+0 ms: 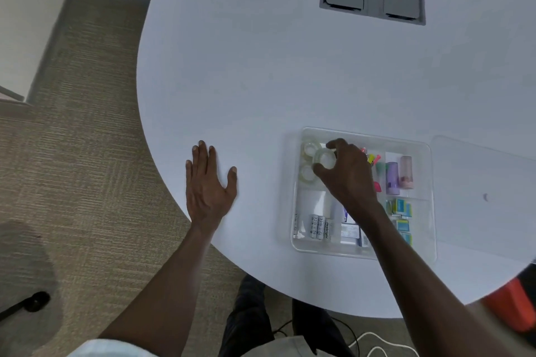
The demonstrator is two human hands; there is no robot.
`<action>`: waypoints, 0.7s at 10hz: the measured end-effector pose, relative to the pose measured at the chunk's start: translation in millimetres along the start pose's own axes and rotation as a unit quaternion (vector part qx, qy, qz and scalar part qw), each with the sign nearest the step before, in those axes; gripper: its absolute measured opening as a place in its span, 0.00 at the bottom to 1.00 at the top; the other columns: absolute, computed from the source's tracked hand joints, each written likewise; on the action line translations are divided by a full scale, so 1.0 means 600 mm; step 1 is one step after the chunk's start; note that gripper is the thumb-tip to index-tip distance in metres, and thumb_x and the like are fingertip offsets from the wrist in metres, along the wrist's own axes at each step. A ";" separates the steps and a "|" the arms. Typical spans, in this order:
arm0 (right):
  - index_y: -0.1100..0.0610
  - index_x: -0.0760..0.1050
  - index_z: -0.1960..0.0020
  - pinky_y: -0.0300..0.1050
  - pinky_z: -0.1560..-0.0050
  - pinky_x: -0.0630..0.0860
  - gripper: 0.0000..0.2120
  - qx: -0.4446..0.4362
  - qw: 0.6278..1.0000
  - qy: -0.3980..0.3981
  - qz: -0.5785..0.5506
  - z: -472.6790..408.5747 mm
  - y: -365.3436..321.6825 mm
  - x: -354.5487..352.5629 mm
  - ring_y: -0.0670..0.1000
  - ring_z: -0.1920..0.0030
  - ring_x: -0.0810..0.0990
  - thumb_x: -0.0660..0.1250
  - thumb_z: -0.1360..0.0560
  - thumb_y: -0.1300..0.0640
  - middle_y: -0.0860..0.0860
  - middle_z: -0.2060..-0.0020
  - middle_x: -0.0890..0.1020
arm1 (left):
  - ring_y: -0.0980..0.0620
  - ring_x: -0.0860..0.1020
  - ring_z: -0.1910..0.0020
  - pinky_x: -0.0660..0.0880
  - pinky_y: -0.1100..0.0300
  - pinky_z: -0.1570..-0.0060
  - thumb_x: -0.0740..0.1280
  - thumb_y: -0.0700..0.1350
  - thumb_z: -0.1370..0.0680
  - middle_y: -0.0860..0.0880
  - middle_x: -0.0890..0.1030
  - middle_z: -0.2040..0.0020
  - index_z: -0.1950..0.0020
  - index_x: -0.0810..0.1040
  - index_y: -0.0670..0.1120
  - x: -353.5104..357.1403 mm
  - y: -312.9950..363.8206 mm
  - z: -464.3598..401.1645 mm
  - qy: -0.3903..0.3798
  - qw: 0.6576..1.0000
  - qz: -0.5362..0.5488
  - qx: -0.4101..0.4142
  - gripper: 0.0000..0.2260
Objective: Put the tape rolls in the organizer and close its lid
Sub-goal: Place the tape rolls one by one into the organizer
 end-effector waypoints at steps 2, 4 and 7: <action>0.63 0.74 0.41 0.49 0.48 0.74 0.23 -0.020 0.996 -0.063 0.057 -0.001 0.003 0.031 0.60 0.47 0.79 0.75 0.31 0.52 0.61 0.49 0.81 | 0.48 0.52 0.17 0.51 0.50 0.18 0.60 0.58 0.18 0.44 0.57 0.17 0.20 0.62 0.41 -0.002 0.001 0.001 -0.002 1.000 0.005 0.005 0.31; 0.65 0.68 0.36 0.52 0.48 0.78 0.30 -0.023 0.991 -0.087 0.096 -0.008 -0.013 0.048 0.61 0.49 0.81 0.74 0.30 0.50 0.61 0.48 0.80 | 0.46 0.53 0.17 0.52 0.48 0.18 0.60 0.57 0.18 0.43 0.57 0.18 0.20 0.62 0.40 -0.005 0.004 0.002 -0.004 1.000 0.000 0.008 0.31; 0.68 0.61 0.29 0.53 0.45 0.76 0.37 -0.040 0.992 -0.087 0.085 -0.001 -0.019 0.056 0.61 0.45 0.79 0.74 0.28 0.51 0.63 0.46 0.79 | 0.47 0.53 0.17 0.52 0.47 0.19 0.60 0.57 0.18 0.43 0.57 0.18 0.20 0.61 0.41 -0.002 0.001 0.001 -0.002 1.000 -0.003 0.007 0.31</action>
Point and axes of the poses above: each hand's wrist, its own z-axis away from the middle knuckle, its own x-axis out of the palm, y = z × x, the point moved 4 cm from there along -z, towards the middle knuckle
